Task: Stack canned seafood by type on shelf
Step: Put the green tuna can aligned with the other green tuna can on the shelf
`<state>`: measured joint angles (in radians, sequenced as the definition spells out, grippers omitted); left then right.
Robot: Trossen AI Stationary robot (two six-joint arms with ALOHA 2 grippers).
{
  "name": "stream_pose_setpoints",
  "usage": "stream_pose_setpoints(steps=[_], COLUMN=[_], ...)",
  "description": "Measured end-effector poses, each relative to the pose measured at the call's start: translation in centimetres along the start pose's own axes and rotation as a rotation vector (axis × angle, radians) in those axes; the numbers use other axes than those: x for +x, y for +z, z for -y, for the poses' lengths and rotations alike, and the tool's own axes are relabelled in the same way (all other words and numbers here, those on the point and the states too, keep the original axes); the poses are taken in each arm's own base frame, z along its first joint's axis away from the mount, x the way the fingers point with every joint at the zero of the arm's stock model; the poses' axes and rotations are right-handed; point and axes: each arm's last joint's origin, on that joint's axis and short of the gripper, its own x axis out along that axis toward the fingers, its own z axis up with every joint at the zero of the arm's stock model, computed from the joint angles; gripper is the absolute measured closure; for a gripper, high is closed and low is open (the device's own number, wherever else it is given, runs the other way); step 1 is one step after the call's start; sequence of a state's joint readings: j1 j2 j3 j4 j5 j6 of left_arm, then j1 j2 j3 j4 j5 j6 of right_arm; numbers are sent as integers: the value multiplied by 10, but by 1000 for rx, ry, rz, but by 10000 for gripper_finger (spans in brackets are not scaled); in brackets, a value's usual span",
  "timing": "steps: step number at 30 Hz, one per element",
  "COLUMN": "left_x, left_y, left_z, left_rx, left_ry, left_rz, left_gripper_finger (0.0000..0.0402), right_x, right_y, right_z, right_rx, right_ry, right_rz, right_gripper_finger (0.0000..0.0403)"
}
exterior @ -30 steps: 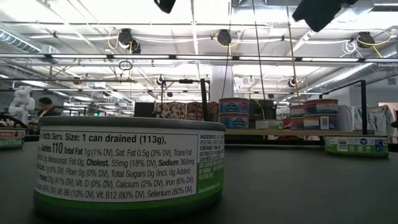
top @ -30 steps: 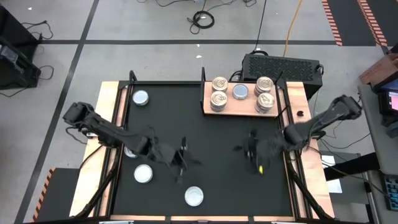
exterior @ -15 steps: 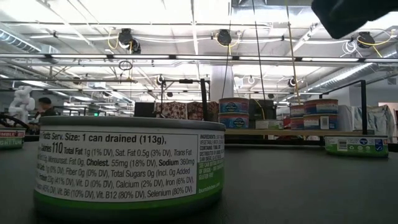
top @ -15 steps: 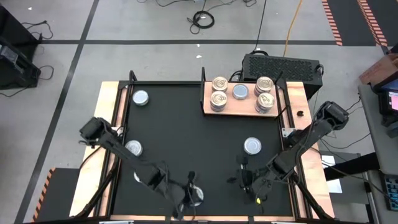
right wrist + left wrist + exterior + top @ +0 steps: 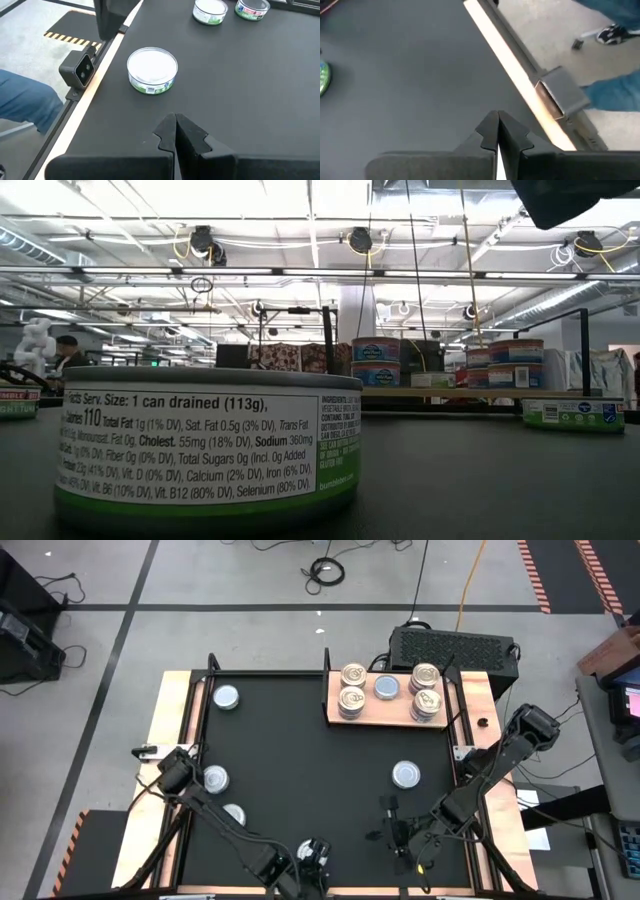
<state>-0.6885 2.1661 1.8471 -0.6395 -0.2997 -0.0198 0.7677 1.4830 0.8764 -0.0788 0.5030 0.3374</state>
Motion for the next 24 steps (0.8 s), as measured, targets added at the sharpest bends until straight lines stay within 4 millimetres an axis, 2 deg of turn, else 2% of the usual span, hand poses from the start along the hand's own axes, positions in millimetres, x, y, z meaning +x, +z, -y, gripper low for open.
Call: stream_pose_setpoints(steps=[5, 12, 16, 20, 24], left_x=[-1, -1, -3, 0, 5], left_y=[-8, -15, -18, -23, -26], left_z=[-1, -2, 1, 5, 7], left_rx=[25, 43, 47, 57, 37], left_ry=[-17, -11, -82, -115, -53], left_rz=[-88, -156, -191, -229, -247], left_gripper_finger=[356, 258, 218, 206, 207], right_x=[0, 0, 0, 0, 0], right_y=[0, -2, -2, -4, -6], right_z=[0, 1, 1, 1, 3], right_rx=[-4, -38, -54, -64, -74], right_ry=[2, -1, -2, -8, -17], right_rz=[-7, -17, -21, -37, -65], right_gripper_finger=[403, 403, 403, 403, 403])
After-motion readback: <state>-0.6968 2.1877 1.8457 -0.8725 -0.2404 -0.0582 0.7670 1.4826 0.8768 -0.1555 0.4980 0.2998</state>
